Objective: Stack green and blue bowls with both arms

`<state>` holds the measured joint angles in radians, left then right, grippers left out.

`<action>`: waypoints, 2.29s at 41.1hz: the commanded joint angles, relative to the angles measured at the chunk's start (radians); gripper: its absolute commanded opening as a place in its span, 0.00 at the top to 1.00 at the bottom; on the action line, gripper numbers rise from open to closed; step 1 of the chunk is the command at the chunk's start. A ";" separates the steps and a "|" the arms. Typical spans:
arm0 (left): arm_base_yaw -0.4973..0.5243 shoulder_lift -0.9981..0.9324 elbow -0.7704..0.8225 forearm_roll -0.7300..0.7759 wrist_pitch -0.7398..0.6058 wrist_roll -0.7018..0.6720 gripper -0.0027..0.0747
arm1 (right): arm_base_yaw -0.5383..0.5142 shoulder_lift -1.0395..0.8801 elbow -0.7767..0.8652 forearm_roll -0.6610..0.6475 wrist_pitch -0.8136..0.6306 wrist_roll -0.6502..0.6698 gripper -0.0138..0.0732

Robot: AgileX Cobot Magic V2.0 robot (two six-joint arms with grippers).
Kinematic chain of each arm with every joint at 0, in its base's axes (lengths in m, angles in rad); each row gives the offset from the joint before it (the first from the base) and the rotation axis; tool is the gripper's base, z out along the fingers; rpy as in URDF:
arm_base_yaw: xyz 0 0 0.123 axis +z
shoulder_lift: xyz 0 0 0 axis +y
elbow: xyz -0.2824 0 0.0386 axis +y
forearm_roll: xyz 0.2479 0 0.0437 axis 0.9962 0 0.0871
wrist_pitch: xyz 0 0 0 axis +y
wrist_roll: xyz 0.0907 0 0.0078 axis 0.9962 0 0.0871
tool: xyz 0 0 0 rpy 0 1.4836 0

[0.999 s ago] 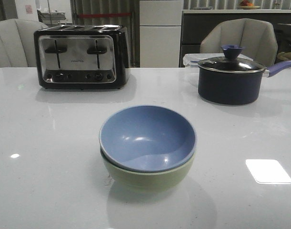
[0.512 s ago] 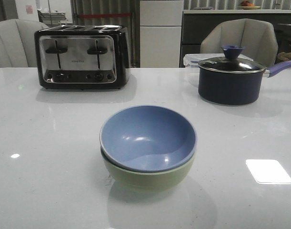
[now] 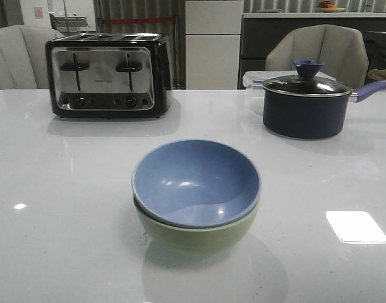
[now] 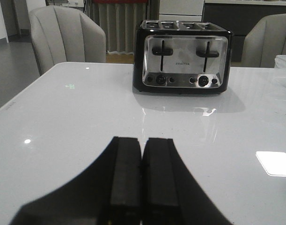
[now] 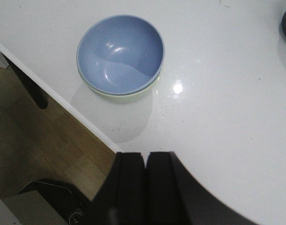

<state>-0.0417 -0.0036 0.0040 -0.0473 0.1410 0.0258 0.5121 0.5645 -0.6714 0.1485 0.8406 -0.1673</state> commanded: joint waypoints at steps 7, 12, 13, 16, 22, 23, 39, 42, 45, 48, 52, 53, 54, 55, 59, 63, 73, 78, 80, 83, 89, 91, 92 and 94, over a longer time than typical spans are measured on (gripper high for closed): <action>0.000 -0.023 0.005 0.004 -0.141 -0.015 0.85 | -0.001 0.001 -0.028 0.009 -0.060 0.002 0.78; 0.000 -0.023 0.005 0.004 -0.141 -0.015 0.85 | -0.001 0.001 -0.028 0.009 -0.059 0.002 0.78; 0.000 -0.023 0.005 0.004 -0.146 -0.015 0.85 | -0.001 0.001 -0.028 0.009 -0.059 0.002 0.78; 0.000 -0.023 0.005 0.004 -0.141 -0.015 0.85 | -0.001 0.001 -0.028 0.009 -0.058 0.002 0.78; -0.001 -0.023 0.005 0.004 -0.146 -0.015 0.85 | -0.001 0.001 -0.028 0.009 -0.058 0.002 0.78; -0.001 -0.023 0.005 0.004 -0.141 -0.015 0.85 | -0.001 0.001 -0.028 0.009 -0.058 0.002 0.78; -0.001 -0.022 0.005 0.004 -0.141 -0.015 0.85 | -0.001 0.001 -0.028 0.009 -0.058 0.002 0.78; -0.001 -0.022 0.005 0.004 -0.141 -0.015 0.85 | -0.001 0.001 -0.028 0.009 -0.058 0.002 0.78; -0.001 -0.022 0.005 0.004 -0.141 -0.015 0.85 | -0.001 0.001 -0.028 0.009 -0.058 0.002 0.78; -0.001 -0.022 0.005 0.004 -0.146 -0.015 0.85 | -0.001 0.001 -0.028 0.009 -0.058 0.002 0.78; -0.001 -0.022 0.005 0.004 -0.141 -0.015 0.85 | -0.001 0.001 -0.028 0.009 -0.058 0.002 0.78; -0.001 -0.022 0.005 0.004 -0.141 -0.015 0.85 | -0.001 0.001 -0.028 0.009 -0.058 0.002 0.78; -0.001 -0.022 0.005 0.004 -0.146 -0.015 0.85 | -0.001 0.001 -0.028 0.009 -0.058 0.002 0.78; -0.001 -0.022 0.005 0.004 -0.146 -0.015 0.85 | -0.001 0.001 -0.028 0.009 -0.058 0.002 0.78; -0.001 -0.022 0.005 0.004 -0.141 -0.015 0.85 | -0.001 0.001 -0.028 0.009 -0.058 0.002 0.78; -0.001 -0.022 0.005 0.004 -0.141 -0.015 0.85 | -0.008 -0.021 -0.011 -0.010 -0.086 0.002 0.78; -0.001 -0.020 0.005 0.004 -0.141 -0.015 0.85 | -0.242 -0.246 0.203 -0.086 -0.407 0.002 0.78; -0.001 -0.020 0.005 0.004 -0.141 -0.015 0.85 | -0.352 -0.374 0.327 -0.086 -0.577 0.002 0.78; -0.001 -0.020 0.005 0.004 -0.141 -0.015 0.85 | -0.388 -0.427 0.380 -0.086 -0.616 0.002 0.78; -0.001 -0.020 0.005 0.004 -0.141 -0.015 0.85 | -0.440 -0.486 0.444 -0.086 -0.651 0.002 0.78; -0.001 -0.020 0.005 0.004 -0.141 -0.015 0.85 | -0.477 -0.561 0.546 -0.086 -0.680 0.002 0.78; -0.001 -0.020 0.005 0.004 -0.146 -0.015 0.85 | -0.477 -0.577 0.578 -0.086 -0.695 0.002 0.78; -0.001 -0.020 0.005 0.004 -0.146 -0.015 0.85 | -0.477 -0.583 0.592 -0.085 -0.708 0.002 0.78; -0.001 -0.020 0.005 0.004 -0.146 -0.015 0.85 | -0.477 -0.595 0.633 -0.083 -0.744 0.002 0.78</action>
<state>-0.0417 -0.0036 0.0040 -0.0435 0.0908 0.0214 0.0421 -0.0077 -0.0598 0.0676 0.2387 -0.1650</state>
